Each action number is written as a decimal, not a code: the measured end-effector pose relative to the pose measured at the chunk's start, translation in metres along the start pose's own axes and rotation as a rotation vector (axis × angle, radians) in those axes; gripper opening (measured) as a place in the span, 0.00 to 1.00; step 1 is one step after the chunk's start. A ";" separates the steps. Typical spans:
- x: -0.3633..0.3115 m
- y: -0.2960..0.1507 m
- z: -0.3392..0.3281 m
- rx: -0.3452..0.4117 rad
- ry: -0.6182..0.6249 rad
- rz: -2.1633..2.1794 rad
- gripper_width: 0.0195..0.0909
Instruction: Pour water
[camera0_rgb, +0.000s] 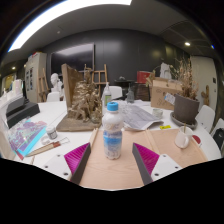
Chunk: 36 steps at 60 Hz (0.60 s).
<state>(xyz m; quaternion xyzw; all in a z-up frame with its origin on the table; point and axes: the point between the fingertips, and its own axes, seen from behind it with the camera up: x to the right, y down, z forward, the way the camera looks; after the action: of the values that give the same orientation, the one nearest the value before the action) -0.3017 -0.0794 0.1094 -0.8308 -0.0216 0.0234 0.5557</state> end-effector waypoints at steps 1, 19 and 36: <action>0.000 -0.001 0.009 0.003 0.006 0.003 0.93; 0.009 0.003 0.117 0.038 0.055 -0.009 0.65; 0.006 0.001 0.124 0.063 0.042 -0.016 0.21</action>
<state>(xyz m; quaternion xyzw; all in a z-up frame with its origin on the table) -0.3035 0.0348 0.0611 -0.8131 -0.0158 0.0021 0.5820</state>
